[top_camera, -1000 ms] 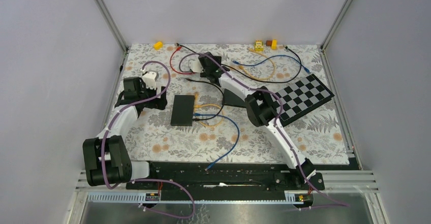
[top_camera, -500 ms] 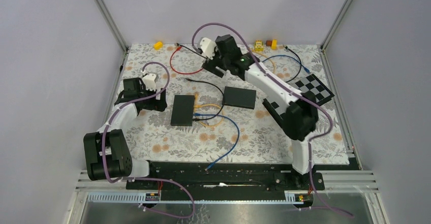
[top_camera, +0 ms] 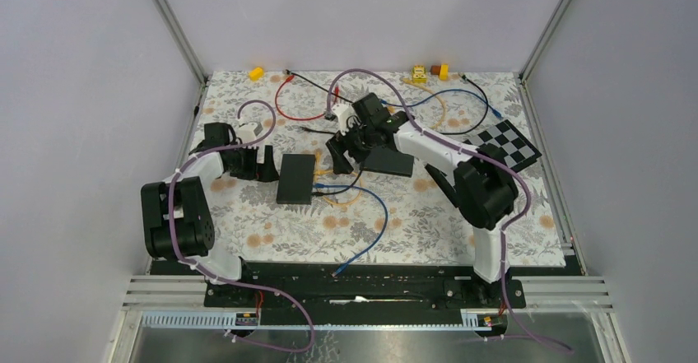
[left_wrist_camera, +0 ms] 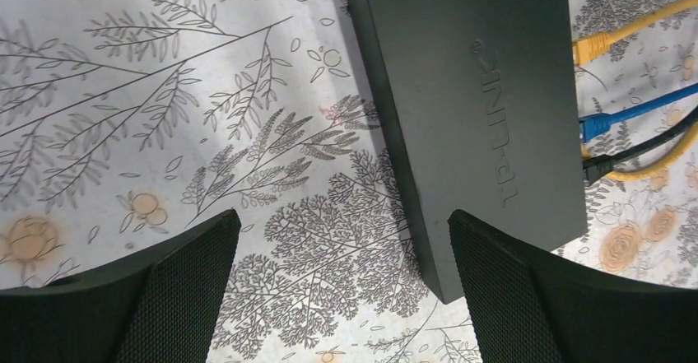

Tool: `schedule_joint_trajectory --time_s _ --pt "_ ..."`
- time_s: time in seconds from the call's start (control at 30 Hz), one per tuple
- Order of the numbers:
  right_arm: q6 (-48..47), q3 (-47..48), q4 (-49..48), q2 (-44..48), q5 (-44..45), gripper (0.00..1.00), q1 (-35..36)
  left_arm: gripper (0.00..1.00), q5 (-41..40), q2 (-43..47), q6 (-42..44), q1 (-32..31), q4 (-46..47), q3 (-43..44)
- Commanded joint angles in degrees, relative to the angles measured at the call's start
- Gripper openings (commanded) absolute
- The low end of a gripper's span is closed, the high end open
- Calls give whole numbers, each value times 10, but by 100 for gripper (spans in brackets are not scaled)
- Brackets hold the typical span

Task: Pull the plug from the switch port
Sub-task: Pull the connector from the switch port.

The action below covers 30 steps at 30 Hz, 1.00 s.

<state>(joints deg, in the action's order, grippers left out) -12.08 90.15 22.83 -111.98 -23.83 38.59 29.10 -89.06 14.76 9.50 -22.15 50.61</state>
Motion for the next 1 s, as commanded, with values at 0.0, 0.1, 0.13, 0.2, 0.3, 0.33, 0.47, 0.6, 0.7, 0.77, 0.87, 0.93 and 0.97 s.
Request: schedule_joint_trajectory --time_s 0.0,0.1,0.13,0.2,0.3,0.33,0.47,0.6,0.7,0.77,0.87,0.93,0.97 --pt "74 21 -29 -45 -105 85 -3 99 60 -21 -6 3 -6 42" --pt "94 47 -29 -91 -133 77 -3 99 77 -38 -15 3 -6 55" --pt "99 57 -29 -105 -144 75 -2 99 82 -43 -18 3 -5 58" --pt "109 77 -29 -129 -156 70 -3 99 92 -52 -23 3 -1 61" --pt "117 106 -29 -155 -170 66 -2 96 107 -63 -29 3 10 59" --pt "116 114 -28 -161 -168 66 -2 95 111 -66 -32 1 11 59" --pt "95 141 -18 -175 -159 66 -3 92 118 -80 -35 1 24 55" --pt "79 163 -1 -184 -160 66 -6 90 128 -91 -38 0 27 52" --pt "70 182 10 -194 -156 66 -10 88 128 -100 -41 -4 33 51" --pt "62 209 30 -212 -155 66 -15 86 134 -105 -42 -8 33 48" --pt "52 251 57 -248 -161 66 -22 84 132 -113 -44 -17 36 48" --pt "47 266 66 -266 -172 65 -25 83 134 -114 -45 -20 36 46" --pt "46 271 69 -274 -178 65 -27 83 134 -112 -45 -23 35 45"
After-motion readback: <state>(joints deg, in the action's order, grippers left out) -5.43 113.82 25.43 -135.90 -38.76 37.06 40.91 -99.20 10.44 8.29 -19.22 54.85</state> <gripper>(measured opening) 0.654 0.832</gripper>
